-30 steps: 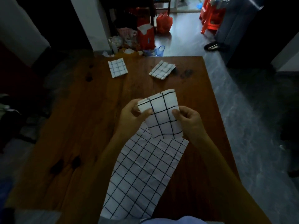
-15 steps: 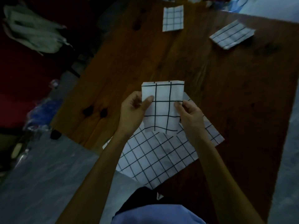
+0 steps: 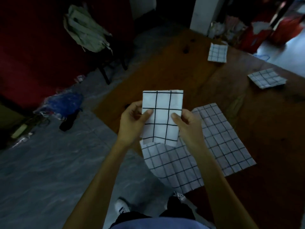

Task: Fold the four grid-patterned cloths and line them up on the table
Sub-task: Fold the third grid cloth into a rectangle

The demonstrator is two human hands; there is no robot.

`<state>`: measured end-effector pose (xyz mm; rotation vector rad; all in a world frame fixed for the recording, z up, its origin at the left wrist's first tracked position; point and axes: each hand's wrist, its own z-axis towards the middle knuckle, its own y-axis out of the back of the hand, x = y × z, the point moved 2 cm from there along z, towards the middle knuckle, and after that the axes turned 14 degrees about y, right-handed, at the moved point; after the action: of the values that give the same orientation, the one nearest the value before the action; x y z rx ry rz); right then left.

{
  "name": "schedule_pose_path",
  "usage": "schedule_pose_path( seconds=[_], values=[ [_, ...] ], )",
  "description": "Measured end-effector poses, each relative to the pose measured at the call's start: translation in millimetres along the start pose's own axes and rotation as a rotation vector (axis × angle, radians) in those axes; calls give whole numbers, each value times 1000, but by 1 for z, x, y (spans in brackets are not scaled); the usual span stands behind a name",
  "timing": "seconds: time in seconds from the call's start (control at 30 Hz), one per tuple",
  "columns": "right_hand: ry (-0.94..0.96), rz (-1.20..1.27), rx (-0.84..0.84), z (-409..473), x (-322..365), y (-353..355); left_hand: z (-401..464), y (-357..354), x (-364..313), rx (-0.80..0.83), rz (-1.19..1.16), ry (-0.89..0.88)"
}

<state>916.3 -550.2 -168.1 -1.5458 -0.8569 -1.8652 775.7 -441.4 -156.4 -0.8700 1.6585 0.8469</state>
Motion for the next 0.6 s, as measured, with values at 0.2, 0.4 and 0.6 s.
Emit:
schedule_pose_path(
  seconds=[0.2, 0.4, 0.6],
  values=[
    [8, 25, 128, -38, 51, -143, -41, 161, 13, -117, -81, -15],
    [102, 37, 329, -52, 99, -269, -74, 288, 17, -287, -181, -30],
    [139, 57, 465, -44, 109, -360, -80, 371, 20, -449, -205, -50]
  ],
)
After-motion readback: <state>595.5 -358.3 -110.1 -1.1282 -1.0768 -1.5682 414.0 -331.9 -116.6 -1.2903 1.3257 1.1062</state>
